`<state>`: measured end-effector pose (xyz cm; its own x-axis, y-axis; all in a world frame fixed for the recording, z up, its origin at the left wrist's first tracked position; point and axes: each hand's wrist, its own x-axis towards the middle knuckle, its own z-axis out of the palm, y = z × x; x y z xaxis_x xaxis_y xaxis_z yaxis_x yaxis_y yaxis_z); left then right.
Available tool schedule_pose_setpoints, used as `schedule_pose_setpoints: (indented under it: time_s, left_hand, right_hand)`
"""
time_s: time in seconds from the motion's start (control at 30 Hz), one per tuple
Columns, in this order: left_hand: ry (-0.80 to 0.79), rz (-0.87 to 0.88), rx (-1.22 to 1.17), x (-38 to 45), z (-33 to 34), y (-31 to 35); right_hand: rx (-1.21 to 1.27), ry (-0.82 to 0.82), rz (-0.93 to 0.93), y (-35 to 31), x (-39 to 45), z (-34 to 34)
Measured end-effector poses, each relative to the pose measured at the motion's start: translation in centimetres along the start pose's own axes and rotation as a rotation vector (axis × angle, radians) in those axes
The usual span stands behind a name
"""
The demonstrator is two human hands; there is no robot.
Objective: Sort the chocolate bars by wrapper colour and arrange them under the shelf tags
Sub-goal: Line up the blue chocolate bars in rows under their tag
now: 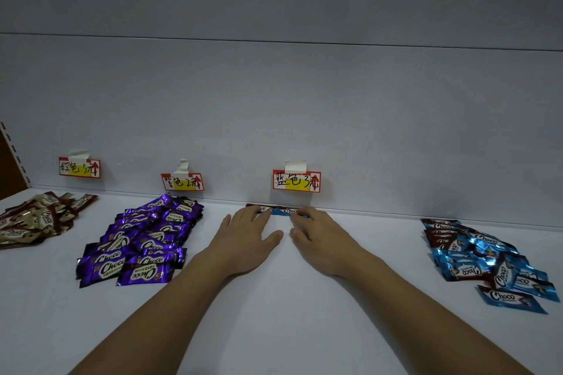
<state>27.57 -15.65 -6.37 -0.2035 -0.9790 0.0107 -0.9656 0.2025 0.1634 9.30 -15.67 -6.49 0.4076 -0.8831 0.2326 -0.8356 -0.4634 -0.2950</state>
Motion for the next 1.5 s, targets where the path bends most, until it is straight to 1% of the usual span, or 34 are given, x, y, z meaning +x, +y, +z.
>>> schedule_pose_setpoints:
  time_s: [0.37, 0.57, 0.93, 1.07, 1.17, 1.3, 1.4, 1.5]
  left_hand:
    - [0.021, -0.013, 0.007, 0.5, 0.6, -0.5]
    - [0.045, 0.006, 0.002, 0.5, 0.5, -0.4]
    - [0.047, 0.005, -0.017, 0.4, 0.7, -0.4]
    - [0.060, 0.005, -0.021, 0.5, 0.8, -0.5]
    - [0.087, 0.010, -0.042, 0.5, 0.8, -0.5]
    - [0.163, 0.025, -0.097, -0.2, -0.1, 0.2]
    - [0.287, 0.033, -0.139, -0.4, -1.3, 1.9]
    - [0.376, 0.098, -0.159, 0.0, -2.5, 5.1]
  right_hand:
    - [0.021, 0.062, 0.020, 0.3, 0.0, 0.4]
    - [0.042, 0.027, 0.007, 0.1, 0.0, 0.3]
    - [0.025, 0.019, -0.004, 0.3, 0.3, 0.4]
    - [0.041, 0.041, -0.015, 0.7, 0.4, 0.8]
    - [0.127, 0.086, 0.010, 0.8, 0.5, 0.9]
    - [0.252, 0.203, 0.045, 0.8, 0.4, -0.8]
    - [0.313, 0.194, 0.149, 1.2, 0.0, -3.5]
    - [0.359, 0.180, 0.188, 2.8, -1.0, -6.4]
